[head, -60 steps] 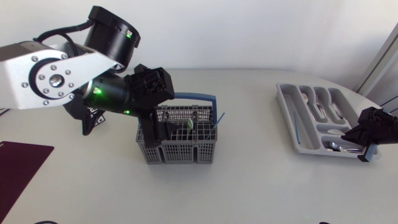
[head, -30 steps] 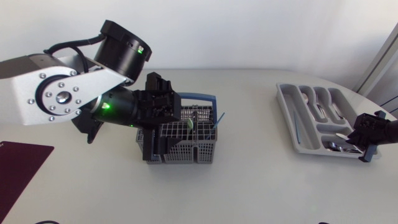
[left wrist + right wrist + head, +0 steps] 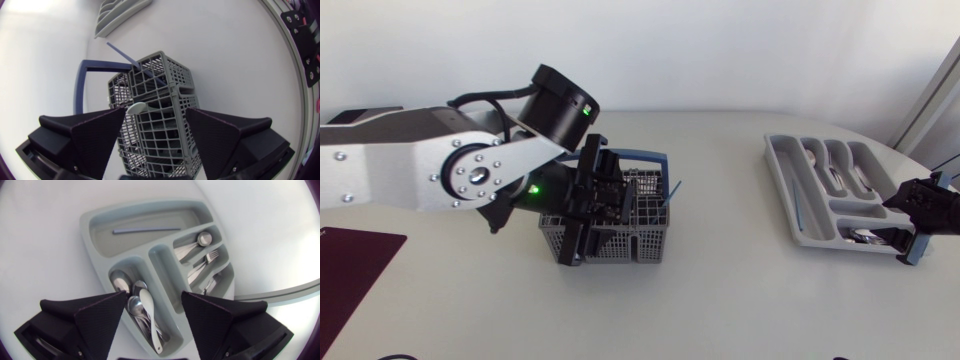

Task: Transfer all utensils from the basket to the drawer tray.

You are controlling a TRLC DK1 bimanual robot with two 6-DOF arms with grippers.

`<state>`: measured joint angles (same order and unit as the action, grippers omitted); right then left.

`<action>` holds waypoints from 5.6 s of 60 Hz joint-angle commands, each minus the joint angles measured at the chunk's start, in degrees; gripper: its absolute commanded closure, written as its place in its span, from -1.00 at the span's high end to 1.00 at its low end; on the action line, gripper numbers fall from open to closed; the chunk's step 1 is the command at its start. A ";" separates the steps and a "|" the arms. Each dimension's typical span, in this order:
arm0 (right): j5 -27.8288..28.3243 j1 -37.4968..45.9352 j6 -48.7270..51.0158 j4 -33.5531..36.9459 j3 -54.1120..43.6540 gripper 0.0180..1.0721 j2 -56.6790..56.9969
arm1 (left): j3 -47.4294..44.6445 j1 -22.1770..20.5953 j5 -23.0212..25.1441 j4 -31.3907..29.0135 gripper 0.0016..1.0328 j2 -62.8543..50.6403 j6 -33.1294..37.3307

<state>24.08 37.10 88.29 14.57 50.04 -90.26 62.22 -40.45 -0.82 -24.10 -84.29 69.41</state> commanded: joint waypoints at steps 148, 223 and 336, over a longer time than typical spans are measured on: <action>-13.00 -54.42 -38.46 8.11 -25.87 0.74 49.39 | 0.71 -7.10 -20.98 10.56 -0.93 7.12 18.22; -28.82 -78.76 -66.49 -7.98 -16.99 0.61 38.75 | 24.71 -11.50 -10.17 -19.41 -0.94 -6.15 -51.74; -39.90 -84.21 -58.23 -20.19 -21.65 -0.88 30.76 | 34.11 -1.21 9.61 -23.10 0.79 -8.96 -62.73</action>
<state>-16.49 -47.20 30.24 -7.03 30.30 -61.06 95.96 -42.76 8.40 -48.84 -95.44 7.09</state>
